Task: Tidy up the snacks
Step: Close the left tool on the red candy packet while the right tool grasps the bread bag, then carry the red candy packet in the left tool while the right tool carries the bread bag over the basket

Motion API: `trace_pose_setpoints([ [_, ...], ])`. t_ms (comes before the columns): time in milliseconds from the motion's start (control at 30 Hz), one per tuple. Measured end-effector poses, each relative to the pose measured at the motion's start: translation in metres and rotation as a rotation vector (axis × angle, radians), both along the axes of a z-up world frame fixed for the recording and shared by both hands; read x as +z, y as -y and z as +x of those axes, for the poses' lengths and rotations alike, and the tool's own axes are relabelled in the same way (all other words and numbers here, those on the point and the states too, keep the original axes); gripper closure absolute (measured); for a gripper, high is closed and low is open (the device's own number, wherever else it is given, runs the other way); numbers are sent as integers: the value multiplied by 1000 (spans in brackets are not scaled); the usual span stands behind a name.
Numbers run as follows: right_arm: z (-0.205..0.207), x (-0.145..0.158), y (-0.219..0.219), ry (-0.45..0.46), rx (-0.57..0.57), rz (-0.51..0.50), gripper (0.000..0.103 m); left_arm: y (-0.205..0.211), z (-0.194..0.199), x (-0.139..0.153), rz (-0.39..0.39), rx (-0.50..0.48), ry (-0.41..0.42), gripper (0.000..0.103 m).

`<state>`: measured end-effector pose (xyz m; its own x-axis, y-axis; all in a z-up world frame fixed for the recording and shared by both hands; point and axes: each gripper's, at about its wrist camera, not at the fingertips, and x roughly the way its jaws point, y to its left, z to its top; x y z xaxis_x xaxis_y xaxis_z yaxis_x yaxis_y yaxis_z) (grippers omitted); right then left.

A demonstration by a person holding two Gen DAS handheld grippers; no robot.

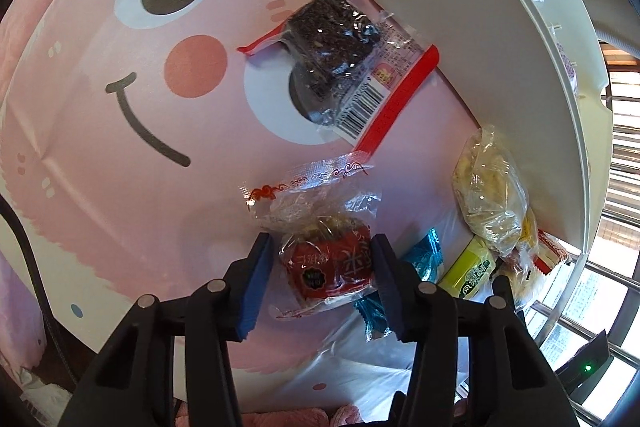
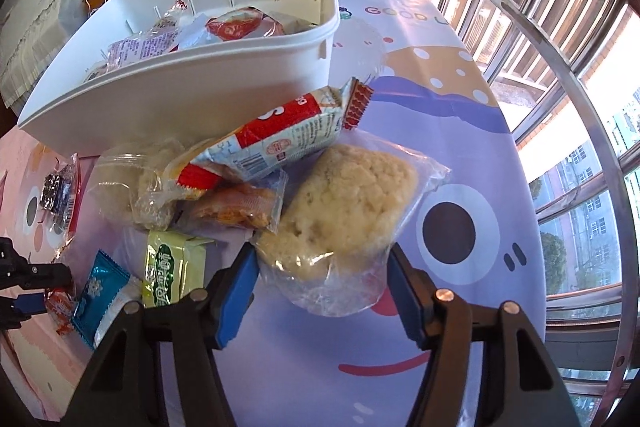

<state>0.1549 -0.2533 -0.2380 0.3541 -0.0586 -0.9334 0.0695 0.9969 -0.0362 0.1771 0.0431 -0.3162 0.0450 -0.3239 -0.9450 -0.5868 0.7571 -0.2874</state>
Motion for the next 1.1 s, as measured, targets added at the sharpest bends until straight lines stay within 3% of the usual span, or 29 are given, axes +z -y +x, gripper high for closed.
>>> trace_pose_setpoints([
  [400,-17,10,11,-4,-26,24,53,0,-27,22,34,-7,39,55],
  [467,-21,12,13,0,-29,33,59,0,-32,25,35,-6,50,55],
  [633,-34,18,23,10,-68,106,60,-6,-46,42,53,-12,89,55],
  [1100,-65,53,39,108,-82,154,60,-14,-45,107,66,-122,185,55],
])
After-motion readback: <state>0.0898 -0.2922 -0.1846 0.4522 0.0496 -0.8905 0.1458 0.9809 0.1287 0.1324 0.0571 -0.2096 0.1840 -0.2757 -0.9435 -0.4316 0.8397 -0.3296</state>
